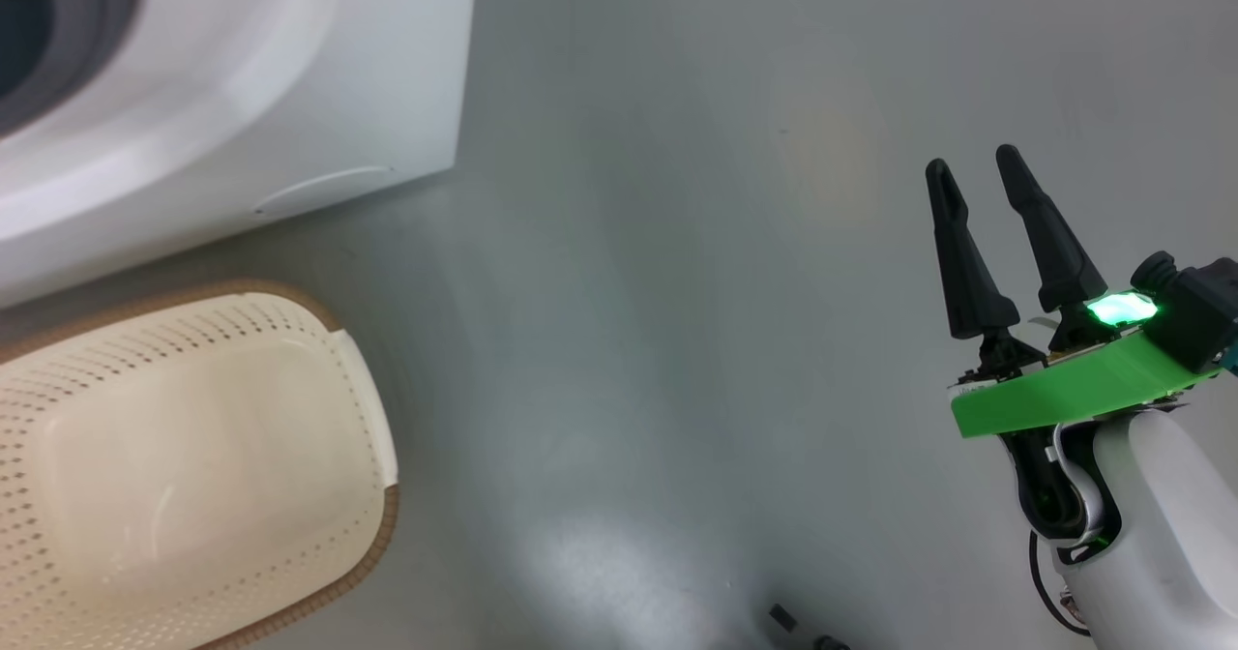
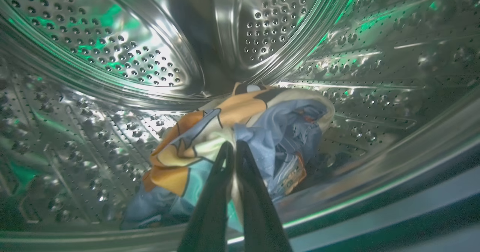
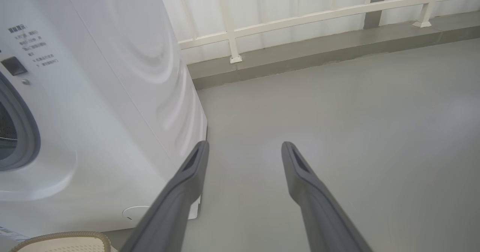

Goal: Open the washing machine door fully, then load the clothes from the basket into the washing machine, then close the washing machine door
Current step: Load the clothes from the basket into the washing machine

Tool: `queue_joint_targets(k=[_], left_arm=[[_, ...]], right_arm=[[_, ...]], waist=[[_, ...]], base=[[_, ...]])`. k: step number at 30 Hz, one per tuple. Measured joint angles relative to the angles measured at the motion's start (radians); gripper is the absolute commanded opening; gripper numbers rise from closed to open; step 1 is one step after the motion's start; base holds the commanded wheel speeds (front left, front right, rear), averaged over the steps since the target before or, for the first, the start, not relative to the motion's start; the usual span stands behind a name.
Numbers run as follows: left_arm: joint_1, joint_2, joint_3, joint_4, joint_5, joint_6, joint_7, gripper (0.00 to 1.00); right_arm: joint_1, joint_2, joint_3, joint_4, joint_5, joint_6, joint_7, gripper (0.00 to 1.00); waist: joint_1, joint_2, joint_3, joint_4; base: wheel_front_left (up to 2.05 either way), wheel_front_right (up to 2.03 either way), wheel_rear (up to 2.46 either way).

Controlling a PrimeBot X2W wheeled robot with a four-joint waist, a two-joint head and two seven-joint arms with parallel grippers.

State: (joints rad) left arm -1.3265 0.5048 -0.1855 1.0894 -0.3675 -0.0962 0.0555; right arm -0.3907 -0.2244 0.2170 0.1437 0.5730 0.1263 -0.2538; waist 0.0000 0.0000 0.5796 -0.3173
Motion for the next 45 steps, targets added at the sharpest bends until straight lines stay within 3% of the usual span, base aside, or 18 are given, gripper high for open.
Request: queue_joint_targets(k=[12,16,18,19,20,24,28,32,45], left_arm=[[-0.173,0.01,-0.037,0.024,0.047,0.019,-0.156,0.0],[-0.199,0.01,-0.032,0.032,0.046,0.044,-0.239,0.0],[-0.207,0.009,-0.021,0.033,0.042,0.056,-0.263,0.49],[-0.209,0.009,-0.016,0.033,0.041,0.064,-0.272,0.92],[-0.21,0.008,-0.013,0.039,0.037,0.07,-0.274,1.0],[-0.211,-0.009,-0.012,0.103,0.029,0.097,-0.207,1.0],[-0.206,-0.024,-0.013,0.18,0.017,0.13,-0.031,1.0],[-0.203,-0.025,-0.013,0.187,0.001,0.128,0.007,1.0],[-0.046,-0.066,-0.004,0.191,-0.047,0.035,-0.116,1.0]], right_arm=[[-0.029,0.008,-0.013,-0.014,0.006,0.0,0.0,1.0],[-0.036,0.009,-0.016,-0.015,0.006,0.0,0.0,1.0],[-0.036,0.009,-0.016,-0.015,0.006,0.0,0.0,1.0],[-0.036,0.009,-0.016,-0.014,0.006,0.0,0.0,1.0],[-0.036,0.009,-0.016,-0.014,0.006,0.0,0.0,1.0],[-0.036,0.006,-0.015,-0.01,0.006,0.0,0.0,1.0],[-0.036,0.002,-0.009,-0.006,0.006,0.0,0.0,1.0],[-0.035,-0.002,-0.002,0.003,0.006,0.0,0.0,1.0],[-0.017,-0.022,0.01,0.019,0.001,0.0,0.0,1.0]], waist=[[0.0001,0.0,0.115,-0.045],[0.0001,0.0,0.144,-0.052],[0.0002,0.0,0.146,-0.05],[0.0002,0.0,0.145,-0.048],[0.0001,0.0,0.142,-0.046],[0.0001,0.0,0.126,-0.039],[0.0001,0.0,0.099,-0.034],[0.0,0.0,0.069,-0.031],[-0.0001,0.0,-0.055,-0.009]], base=[[0.0,0.0,0.0],[0.0,0.0,0.0],[0.0,0.0,0.0],[0.0,0.0,0.0],[0.0,0.0,0.0],[0.0,0.0,0.0],[0.0,0.0,0.0],[0.0,0.0,0.0],[0.0,0.0,0.0]])
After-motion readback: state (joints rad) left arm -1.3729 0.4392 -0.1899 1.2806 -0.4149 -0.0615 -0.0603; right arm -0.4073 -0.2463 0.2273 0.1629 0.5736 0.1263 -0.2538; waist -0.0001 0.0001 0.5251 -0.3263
